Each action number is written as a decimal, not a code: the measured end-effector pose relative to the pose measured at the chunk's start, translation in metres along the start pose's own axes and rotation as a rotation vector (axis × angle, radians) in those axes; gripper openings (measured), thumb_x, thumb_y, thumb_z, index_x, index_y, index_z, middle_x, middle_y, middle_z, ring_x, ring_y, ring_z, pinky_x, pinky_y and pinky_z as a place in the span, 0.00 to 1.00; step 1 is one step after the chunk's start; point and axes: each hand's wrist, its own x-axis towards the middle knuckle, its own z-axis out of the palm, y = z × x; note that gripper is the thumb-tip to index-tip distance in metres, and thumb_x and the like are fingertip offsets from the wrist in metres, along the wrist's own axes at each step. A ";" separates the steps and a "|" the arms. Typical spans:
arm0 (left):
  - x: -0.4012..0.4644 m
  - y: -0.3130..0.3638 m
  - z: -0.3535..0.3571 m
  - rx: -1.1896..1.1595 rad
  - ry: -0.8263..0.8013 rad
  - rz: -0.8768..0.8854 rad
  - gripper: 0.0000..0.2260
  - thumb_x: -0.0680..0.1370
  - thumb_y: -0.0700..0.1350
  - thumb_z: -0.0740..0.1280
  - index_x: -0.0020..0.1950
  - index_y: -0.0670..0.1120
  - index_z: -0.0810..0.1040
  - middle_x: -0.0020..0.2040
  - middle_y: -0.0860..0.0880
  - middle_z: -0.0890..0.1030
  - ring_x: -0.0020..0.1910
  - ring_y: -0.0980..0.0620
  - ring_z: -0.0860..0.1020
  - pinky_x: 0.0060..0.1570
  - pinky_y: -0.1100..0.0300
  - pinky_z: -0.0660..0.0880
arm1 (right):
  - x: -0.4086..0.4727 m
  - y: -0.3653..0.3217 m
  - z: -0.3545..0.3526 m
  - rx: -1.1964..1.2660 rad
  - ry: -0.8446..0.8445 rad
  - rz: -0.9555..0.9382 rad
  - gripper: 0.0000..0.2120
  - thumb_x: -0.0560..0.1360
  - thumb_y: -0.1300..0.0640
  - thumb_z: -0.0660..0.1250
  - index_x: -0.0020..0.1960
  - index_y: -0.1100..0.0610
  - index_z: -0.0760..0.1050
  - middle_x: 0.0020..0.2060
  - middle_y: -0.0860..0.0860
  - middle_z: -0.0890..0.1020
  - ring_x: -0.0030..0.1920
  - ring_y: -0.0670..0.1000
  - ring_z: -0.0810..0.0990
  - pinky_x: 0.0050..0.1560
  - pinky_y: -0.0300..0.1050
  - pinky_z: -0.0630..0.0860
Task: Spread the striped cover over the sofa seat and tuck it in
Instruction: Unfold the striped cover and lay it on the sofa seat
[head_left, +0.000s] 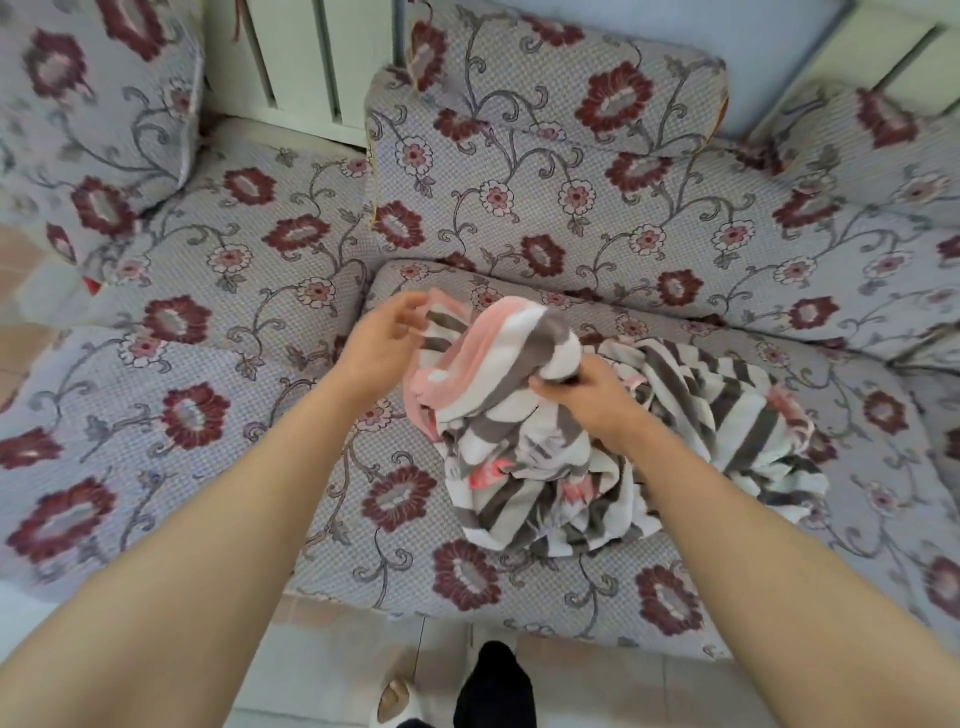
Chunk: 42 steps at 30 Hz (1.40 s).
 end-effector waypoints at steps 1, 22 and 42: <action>0.003 -0.015 -0.001 0.126 0.006 -0.045 0.26 0.76 0.33 0.59 0.71 0.51 0.66 0.63 0.49 0.75 0.60 0.47 0.75 0.55 0.47 0.77 | 0.000 -0.004 -0.006 0.048 -0.002 0.002 0.11 0.74 0.66 0.68 0.43 0.51 0.82 0.41 0.46 0.85 0.46 0.47 0.82 0.52 0.43 0.79; 0.134 -0.189 0.167 0.903 -0.354 -0.405 0.46 0.72 0.42 0.71 0.74 0.64 0.40 0.76 0.48 0.30 0.74 0.34 0.35 0.64 0.27 0.59 | 0.098 0.101 -0.078 0.135 0.100 0.108 0.10 0.74 0.68 0.67 0.51 0.57 0.80 0.48 0.51 0.85 0.51 0.50 0.84 0.52 0.44 0.81; -0.046 -0.203 0.040 0.815 -0.689 -0.930 0.32 0.65 0.50 0.70 0.69 0.54 0.66 0.41 0.49 0.81 0.27 0.56 0.79 0.26 0.69 0.71 | 0.109 0.087 0.024 -0.334 -0.147 0.049 0.05 0.74 0.63 0.70 0.40 0.57 0.77 0.32 0.42 0.79 0.35 0.37 0.75 0.38 0.31 0.72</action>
